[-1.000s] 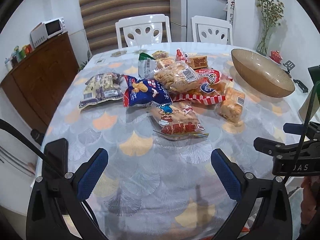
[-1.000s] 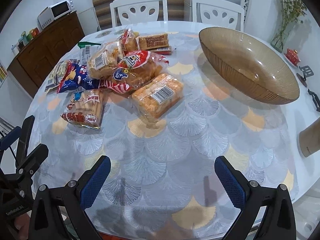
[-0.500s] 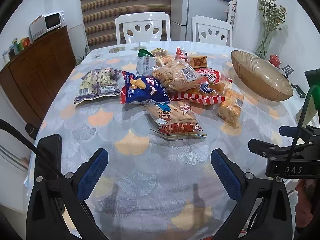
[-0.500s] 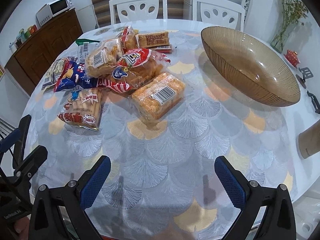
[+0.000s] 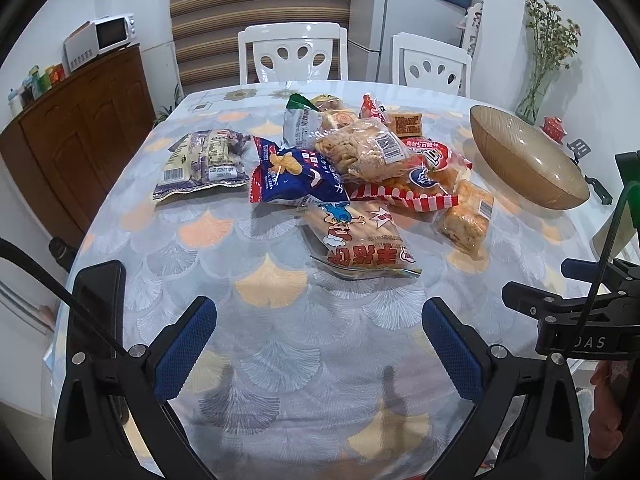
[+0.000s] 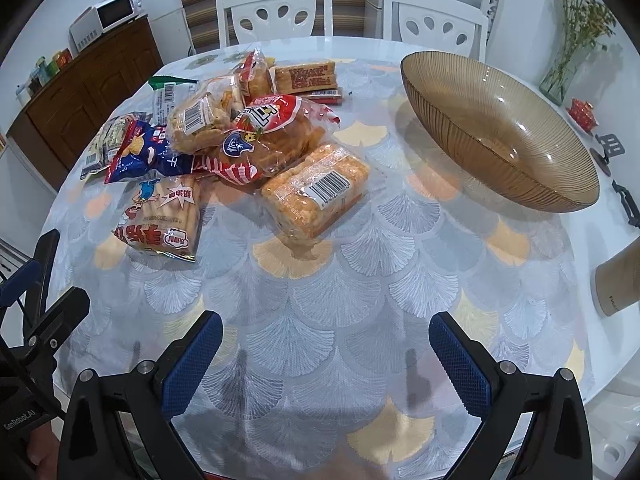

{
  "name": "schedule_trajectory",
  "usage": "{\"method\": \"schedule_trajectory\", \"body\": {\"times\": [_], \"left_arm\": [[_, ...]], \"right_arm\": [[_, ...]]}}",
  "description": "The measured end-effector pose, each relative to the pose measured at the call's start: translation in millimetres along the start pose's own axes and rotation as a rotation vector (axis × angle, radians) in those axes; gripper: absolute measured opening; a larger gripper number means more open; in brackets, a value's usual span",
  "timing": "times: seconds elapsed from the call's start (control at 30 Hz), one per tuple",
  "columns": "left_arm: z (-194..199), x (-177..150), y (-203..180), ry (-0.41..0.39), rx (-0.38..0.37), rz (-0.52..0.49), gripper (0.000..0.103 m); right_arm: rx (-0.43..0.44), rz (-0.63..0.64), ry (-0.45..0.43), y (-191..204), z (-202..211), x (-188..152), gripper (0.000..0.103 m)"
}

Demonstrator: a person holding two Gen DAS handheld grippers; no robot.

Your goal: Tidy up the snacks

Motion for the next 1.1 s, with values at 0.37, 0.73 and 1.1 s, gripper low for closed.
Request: {"method": "schedule_trajectory", "body": {"times": [0.37, 0.73, 1.1], "left_arm": [[-1.1, -0.6, 1.1, 0.003, -0.004, 0.011, 0.102], [-2.0, 2.3, -0.3, 0.001, 0.004, 0.002, 0.102], [-5.9, 2.6, 2.9, 0.011, -0.005, 0.016, 0.102]], "right_arm": [[0.004, 0.001, -0.003, 1.6, 1.7, 1.2, 0.103], [0.009, -0.004, -0.006, 0.8, 3.4, 4.3, 0.103], [0.053, -0.041, 0.01, -0.6, -0.5, 5.6, 0.103]]}}
Point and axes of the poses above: each gripper's, at about its wrist camera, not at the fingertips, and z roughly against the way its jaws point, y to its left, x to its top, the point moved 5 cm from there along -z, roughly the way its jaws point, and after that the axes turned 3 degrees about -x, right-handed, at the moved point
